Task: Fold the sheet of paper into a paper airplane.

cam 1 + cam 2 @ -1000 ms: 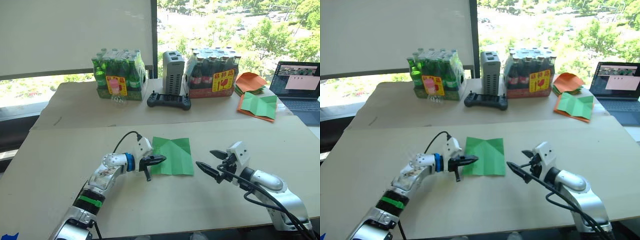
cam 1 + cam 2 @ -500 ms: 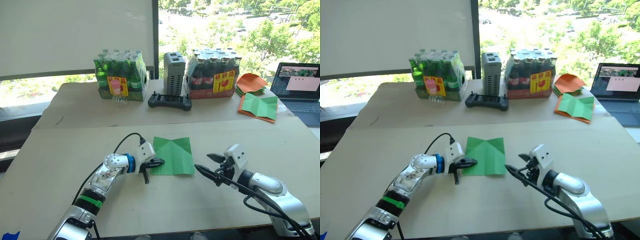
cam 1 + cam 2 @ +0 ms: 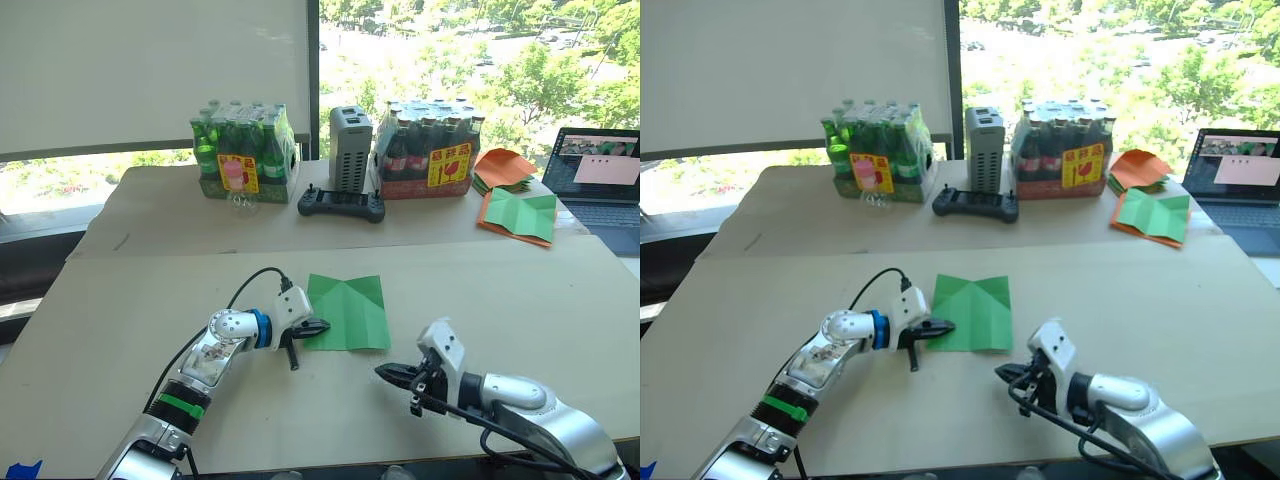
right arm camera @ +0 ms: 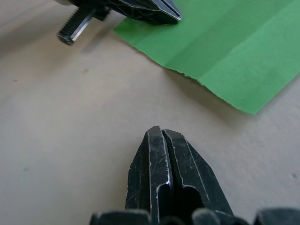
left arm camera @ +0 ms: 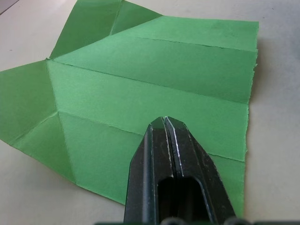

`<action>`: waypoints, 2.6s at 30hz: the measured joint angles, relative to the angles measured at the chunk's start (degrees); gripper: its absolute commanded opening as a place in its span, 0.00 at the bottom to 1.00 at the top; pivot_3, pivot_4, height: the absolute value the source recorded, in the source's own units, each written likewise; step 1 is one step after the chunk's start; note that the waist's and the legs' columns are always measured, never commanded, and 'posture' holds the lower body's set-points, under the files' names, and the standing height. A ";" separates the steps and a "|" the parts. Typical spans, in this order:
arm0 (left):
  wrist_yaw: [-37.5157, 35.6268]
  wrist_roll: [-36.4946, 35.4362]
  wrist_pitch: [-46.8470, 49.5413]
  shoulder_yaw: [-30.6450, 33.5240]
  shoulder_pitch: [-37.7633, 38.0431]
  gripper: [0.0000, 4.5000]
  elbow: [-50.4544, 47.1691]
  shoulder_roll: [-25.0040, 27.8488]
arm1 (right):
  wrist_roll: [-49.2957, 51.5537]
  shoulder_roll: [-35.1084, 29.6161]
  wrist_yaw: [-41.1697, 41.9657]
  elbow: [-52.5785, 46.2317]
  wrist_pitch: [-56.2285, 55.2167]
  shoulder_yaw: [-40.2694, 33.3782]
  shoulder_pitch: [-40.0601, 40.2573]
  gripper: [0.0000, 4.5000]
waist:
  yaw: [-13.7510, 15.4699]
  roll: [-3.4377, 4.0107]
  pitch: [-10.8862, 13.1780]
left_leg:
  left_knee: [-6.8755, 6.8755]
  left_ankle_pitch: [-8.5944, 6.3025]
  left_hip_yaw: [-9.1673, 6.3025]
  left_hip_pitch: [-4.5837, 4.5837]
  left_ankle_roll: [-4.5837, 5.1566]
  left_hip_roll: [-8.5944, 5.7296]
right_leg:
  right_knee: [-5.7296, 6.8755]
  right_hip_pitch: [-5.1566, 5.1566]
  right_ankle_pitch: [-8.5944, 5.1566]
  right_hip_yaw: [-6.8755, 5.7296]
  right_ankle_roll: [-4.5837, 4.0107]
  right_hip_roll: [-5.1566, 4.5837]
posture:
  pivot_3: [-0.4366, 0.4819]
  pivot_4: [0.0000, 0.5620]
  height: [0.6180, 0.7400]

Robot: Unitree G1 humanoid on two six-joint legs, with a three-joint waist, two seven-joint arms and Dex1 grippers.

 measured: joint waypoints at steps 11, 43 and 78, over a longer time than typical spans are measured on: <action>-1.15 0.51 -0.22 -0.47 -0.15 0.00 0.83 0.06 | -7.58 8.82 -10.65 5.96 -7.99 0.42 -1.32 0.01 | 0.29 0.00 -0.33 | -0.04 -0.11 -0.03 0.78 0.17 -0.02 | -0.13 0.80 0.00 0.00 0.05 0.03 | 0.48 0.27 0.90; 0.86 -2.93 11.16 8.80 5.11 0.00 -10.52 8.01 | -11.21 20.64 -8.14 20.82 -9.70 9.14 -15.82 0.01 | -1.46 0.07 -0.33 | -0.47 -0.10 -0.03 0.84 0.14 0.08 | -0.16 0.60 0.00 0.00 0.04 0.10 | 0.48 0.27 0.90; 0.34 -3.18 8.54 3.99 3.82 0.00 -5.92 3.70 | -13.20 16.53 -3.88 23.32 -2.86 10.72 -24.16 0.01 | -1.37 0.09 -0.33 | -0.65 -0.11 0.00 0.89 0.13 0.07 | -0.27 0.59 0.00 0.00 0.03 0.06 | 0.48 0.27 0.90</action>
